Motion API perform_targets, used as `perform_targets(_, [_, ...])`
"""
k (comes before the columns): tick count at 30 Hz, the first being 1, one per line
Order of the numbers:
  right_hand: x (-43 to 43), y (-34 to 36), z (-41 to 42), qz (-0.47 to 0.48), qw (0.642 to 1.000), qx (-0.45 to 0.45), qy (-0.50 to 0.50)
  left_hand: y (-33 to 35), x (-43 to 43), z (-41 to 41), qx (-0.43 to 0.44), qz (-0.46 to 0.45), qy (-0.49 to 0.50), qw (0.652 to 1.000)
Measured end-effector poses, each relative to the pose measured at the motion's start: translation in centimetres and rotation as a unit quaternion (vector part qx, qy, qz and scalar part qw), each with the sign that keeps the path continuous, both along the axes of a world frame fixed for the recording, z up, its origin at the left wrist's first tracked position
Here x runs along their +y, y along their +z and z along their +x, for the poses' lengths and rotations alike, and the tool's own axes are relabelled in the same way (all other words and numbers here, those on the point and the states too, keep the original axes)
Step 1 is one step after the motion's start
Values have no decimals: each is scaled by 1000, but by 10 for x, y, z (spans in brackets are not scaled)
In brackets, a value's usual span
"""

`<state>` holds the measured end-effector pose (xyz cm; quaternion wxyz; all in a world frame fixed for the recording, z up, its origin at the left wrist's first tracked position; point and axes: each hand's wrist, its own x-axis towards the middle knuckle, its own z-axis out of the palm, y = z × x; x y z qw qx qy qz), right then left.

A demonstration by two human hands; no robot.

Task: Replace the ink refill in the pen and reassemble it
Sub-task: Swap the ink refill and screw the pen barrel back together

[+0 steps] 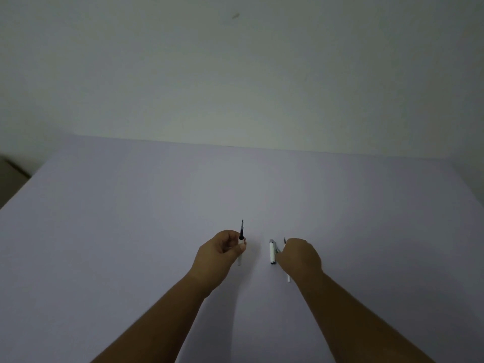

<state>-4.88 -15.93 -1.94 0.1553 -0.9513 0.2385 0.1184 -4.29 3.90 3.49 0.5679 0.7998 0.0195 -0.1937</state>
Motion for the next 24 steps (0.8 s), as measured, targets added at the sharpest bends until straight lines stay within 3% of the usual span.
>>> perform_targets(4, [2,1,-4,8,1000,-4,-2,2,0,-2,-1,-2,-1,1000])
perform_targets(9, [-4,27,10,174,972,-119,-100,6,-2,-2,-12,2,-4,1000])
perform_targets(10, [-4,38,16,248,948,-154,-125,7,-2,-2,-15,4,-5,1000])
perform_targets(13, [4,71,29,496,825,-203,-178,13,-3,-1,-27,8,-12,1000])
perform_targets(16, [11,96,32,608,754,-203,-142,20,-2,2,-36,21,-12,999])
perform_targets(24, [15,108,22,563,794,-213,-81,32,-1,4,-53,17,-5,998])
